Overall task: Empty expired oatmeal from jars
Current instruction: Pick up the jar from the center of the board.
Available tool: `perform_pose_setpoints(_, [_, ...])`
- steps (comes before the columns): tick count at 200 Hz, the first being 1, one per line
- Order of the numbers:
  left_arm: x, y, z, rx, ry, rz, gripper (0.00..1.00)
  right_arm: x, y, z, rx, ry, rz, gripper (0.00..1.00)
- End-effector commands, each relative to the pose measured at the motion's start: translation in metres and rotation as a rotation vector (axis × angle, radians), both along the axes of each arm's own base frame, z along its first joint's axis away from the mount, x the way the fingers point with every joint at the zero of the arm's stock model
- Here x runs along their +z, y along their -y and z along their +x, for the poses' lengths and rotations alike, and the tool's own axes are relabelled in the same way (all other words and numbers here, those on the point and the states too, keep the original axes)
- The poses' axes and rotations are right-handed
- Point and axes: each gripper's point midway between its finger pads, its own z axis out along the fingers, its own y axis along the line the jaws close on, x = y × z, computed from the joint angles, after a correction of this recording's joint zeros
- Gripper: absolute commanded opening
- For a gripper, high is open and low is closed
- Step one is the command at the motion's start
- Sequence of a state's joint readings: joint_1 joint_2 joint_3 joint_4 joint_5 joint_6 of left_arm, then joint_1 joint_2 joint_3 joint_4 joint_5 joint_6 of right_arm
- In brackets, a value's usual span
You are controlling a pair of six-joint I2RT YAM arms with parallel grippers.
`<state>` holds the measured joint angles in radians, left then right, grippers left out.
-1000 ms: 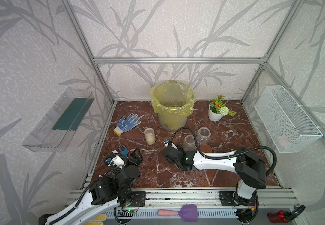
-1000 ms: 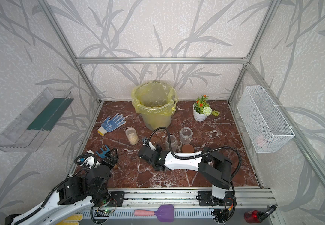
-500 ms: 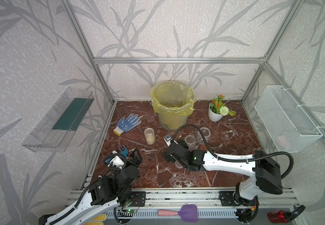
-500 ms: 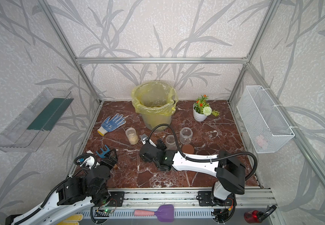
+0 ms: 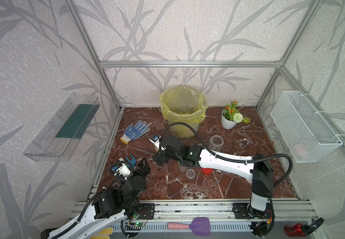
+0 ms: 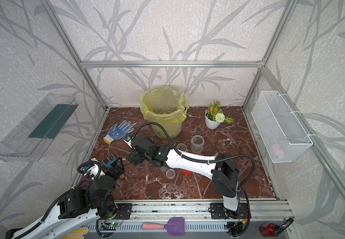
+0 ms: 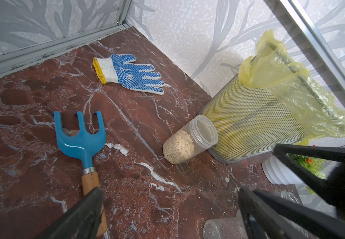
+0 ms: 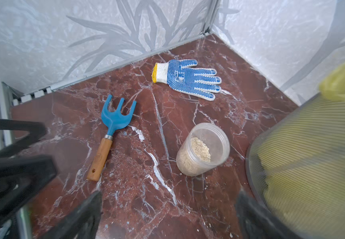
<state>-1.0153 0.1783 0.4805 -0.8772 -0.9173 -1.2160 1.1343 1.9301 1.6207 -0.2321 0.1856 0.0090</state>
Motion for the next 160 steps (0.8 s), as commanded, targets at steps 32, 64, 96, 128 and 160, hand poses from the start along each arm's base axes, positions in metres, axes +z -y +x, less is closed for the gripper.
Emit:
perform_pose_setpoints(32, [0.030, -0.020, -0.003, 0.041, 0.069, 0.064, 0.99, -0.049, -0.015, 0.038, -0.014, -0.050, -0.110, 0.99])
perform_pose_setpoints(64, [0.032, -0.022, -0.004, 0.048, 0.073, 0.060, 0.99, -0.062, -0.020, 0.050, -0.036, -0.058, -0.127, 0.99])
perform_pose_setpoints(96, [0.032, -0.019, -0.003, 0.039, 0.076, 0.049, 0.99, -0.073, -0.022, 0.068, -0.079, -0.095, -0.117, 0.99])
perform_pose_setpoints(128, [0.033, -0.018, -0.002, 0.036, 0.079, 0.042, 0.99, -0.079, -0.032, 0.076, -0.084, -0.124, -0.110, 1.00])
perform_pose_setpoints(160, [0.037, -0.016, -0.002, 0.027, 0.085, 0.046, 0.99, -0.086, -0.029, 0.106, -0.136, -0.136, -0.114, 0.98])
